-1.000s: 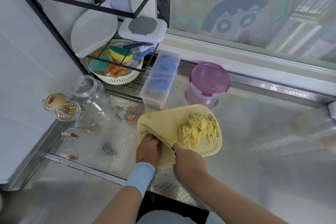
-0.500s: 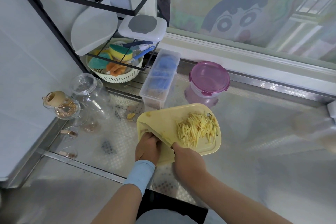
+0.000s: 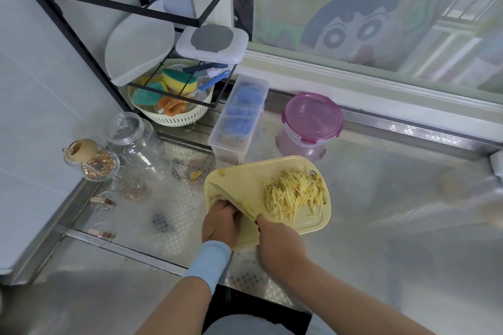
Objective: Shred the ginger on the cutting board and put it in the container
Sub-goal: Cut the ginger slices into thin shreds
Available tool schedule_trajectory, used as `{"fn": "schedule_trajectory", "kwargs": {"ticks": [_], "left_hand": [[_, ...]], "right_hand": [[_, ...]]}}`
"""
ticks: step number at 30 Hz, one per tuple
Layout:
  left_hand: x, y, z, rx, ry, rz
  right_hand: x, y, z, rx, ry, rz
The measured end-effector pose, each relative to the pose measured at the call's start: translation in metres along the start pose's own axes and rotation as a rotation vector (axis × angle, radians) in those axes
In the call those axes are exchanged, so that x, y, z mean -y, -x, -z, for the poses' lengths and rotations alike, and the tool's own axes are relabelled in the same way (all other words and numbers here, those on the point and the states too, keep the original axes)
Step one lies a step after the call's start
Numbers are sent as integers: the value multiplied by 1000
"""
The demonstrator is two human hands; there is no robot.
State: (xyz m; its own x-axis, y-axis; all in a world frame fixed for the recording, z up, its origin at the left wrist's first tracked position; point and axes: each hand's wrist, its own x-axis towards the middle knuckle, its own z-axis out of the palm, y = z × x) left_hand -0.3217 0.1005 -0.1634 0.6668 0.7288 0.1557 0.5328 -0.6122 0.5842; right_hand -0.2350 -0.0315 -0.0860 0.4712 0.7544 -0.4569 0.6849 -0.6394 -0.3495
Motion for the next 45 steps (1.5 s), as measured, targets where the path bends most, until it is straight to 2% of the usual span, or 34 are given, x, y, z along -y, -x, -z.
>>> {"fn": "schedule_trajectory", "kwargs": {"ticks": [7, 12, 23, 28, 33, 40, 45], "left_hand": [[2, 1, -1, -2, 8, 26], [4, 1, 1, -5, -45, -87], [-2, 2, 2, -6, 44, 50], [-3, 2, 4, -25, -11, -45], [-3, 5, 0, -39, 30, 34], [-1, 0, 2, -20, -33, -57], [4, 4, -4, -23, -2, -34]], "right_hand": [[9, -13, 2, 6, 13, 15], [2, 1, 1, 13, 0, 5], [10, -11, 3, 12, 40, 23], [4, 2, 3, 20, 21, 14], [7, -6, -1, 19, 24, 0], [6, -1, 2, 22, 2, 10], [5, 0, -1, 22, -9, -8]]}}
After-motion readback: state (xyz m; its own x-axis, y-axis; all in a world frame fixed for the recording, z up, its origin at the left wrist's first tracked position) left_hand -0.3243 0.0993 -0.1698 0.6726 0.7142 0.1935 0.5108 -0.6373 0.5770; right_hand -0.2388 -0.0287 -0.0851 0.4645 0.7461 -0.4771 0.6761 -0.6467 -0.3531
